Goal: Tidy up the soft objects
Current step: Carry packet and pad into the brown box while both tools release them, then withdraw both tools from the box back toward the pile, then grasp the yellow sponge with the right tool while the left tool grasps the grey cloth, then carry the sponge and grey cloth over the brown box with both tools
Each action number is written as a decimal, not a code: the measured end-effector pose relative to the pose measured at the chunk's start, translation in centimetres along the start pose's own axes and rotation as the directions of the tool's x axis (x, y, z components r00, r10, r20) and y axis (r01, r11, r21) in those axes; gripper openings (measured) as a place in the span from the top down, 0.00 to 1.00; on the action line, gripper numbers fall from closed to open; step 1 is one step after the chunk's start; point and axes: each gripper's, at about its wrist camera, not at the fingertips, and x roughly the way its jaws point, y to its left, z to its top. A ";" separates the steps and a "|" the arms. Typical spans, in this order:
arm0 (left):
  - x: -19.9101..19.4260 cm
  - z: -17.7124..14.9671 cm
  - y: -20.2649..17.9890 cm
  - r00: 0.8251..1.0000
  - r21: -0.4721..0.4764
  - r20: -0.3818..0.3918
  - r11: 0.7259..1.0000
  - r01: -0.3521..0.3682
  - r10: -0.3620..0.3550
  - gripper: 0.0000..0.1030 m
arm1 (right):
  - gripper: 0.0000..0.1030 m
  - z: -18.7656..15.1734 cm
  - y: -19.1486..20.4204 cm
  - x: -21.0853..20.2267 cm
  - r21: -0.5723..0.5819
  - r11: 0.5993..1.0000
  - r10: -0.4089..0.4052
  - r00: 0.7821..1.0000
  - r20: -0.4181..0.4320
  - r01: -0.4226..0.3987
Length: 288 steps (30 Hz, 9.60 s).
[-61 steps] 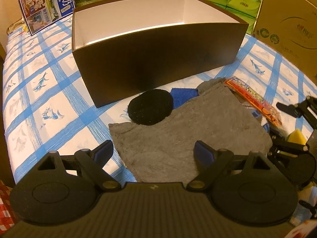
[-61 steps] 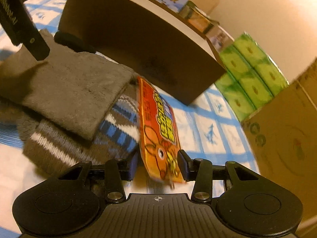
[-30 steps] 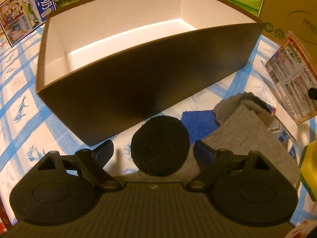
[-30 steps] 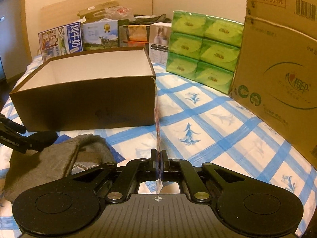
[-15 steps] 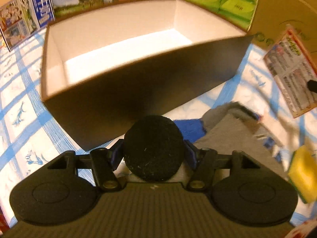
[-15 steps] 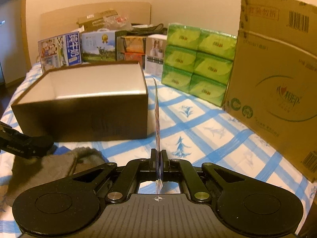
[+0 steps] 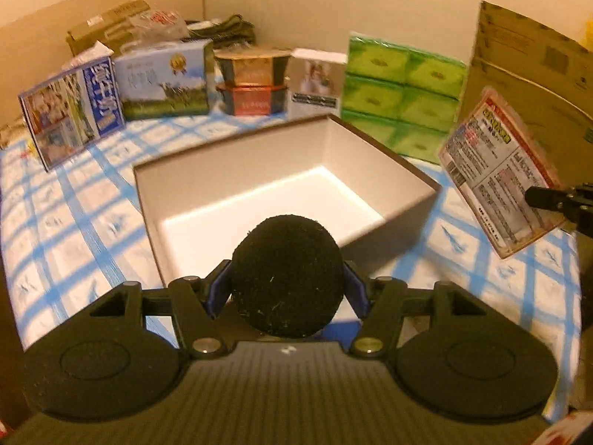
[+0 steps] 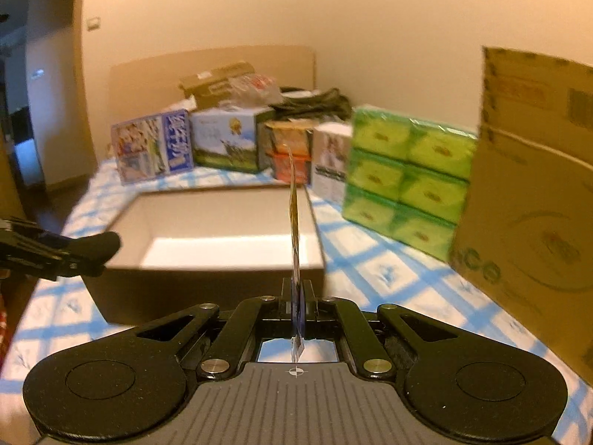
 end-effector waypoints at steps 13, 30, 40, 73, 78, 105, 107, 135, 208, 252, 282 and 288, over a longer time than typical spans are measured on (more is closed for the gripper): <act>6.8 5.9 0.4 0.996 -0.006 -0.054 0.998 -0.067 0.067 0.41 | 0.98 8.2 2.2 8.4 -0.022 0.993 0.119 0.991 0.065 -0.118; 14.3 6.2 0.3 0.984 -0.030 -0.164 0.997 -0.076 0.070 0.30 | 0.97 7.2 1.5 18.2 0.056 0.994 0.100 0.992 -0.078 -0.096; 14.2 5.6 1.2 0.979 -0.039 -0.184 0.995 -0.092 0.083 0.30 | 0.57 5.9 1.6 17.9 0.059 0.994 0.103 0.988 -0.115 -0.097; -1.5 1.9 0.2 0.998 -0.099 -0.062 0.995 -0.012 0.006 0.29 | 0.29 4.1 3.2 2.5 0.139 0.982 0.130 0.992 -0.012 -0.127; -6.0 -0.4 -0.9 0.999 -0.098 -0.043 0.995 -0.007 0.003 0.29 | 0.25 3.0 3.6 -2.0 0.160 0.982 0.104 0.995 0.009 -0.104; -14.9 -12.8 -5.9 0.997 -0.056 -0.064 0.998 0.031 -0.035 0.29 | 0.23 -8.2 6.7 -16.0 0.284 0.958 0.067 0.995 -0.079 -0.042; -14.4 -13.5 -6.0 0.996 -0.053 -0.078 0.998 0.036 -0.040 0.29 | 0.23 -9.1 6.6 -16.0 0.291 0.956 0.052 0.994 -0.101 -0.020; -5.1 -17.0 -7.8 0.983 0.100 -0.182 0.995 0.023 -0.005 0.29 | 0.18 -15.9 3.4 -8.9 0.089 0.985 -0.114 0.945 -0.306 0.148; -6.8 -11.3 -3.6 0.999 0.114 0.026 0.993 0.034 -0.037 0.97 | 0.30 -15.6 2.7 -6.9 0.117 0.973 -0.144 0.925 -0.353 0.197; -11.2 1.3 1.0 0.971 0.017 0.235 0.999 0.043 -0.046 0.97 | 0.30 2.7 8.1 -1.5 0.029 0.995 0.098 0.989 -0.107 -0.095; 4.8 8.4 7.5 0.995 -0.181 0.099 0.983 -0.006 0.024 0.94 | 0.30 9.1 7.9 14.2 -0.004 0.993 0.114 0.984 -0.137 -0.116; 7.4 6.9 7.7 0.999 -0.163 0.030 0.986 -0.039 0.044 0.88 | 0.30 8.0 7.3 15.9 0.023 0.994 0.113 0.978 -0.174 -0.111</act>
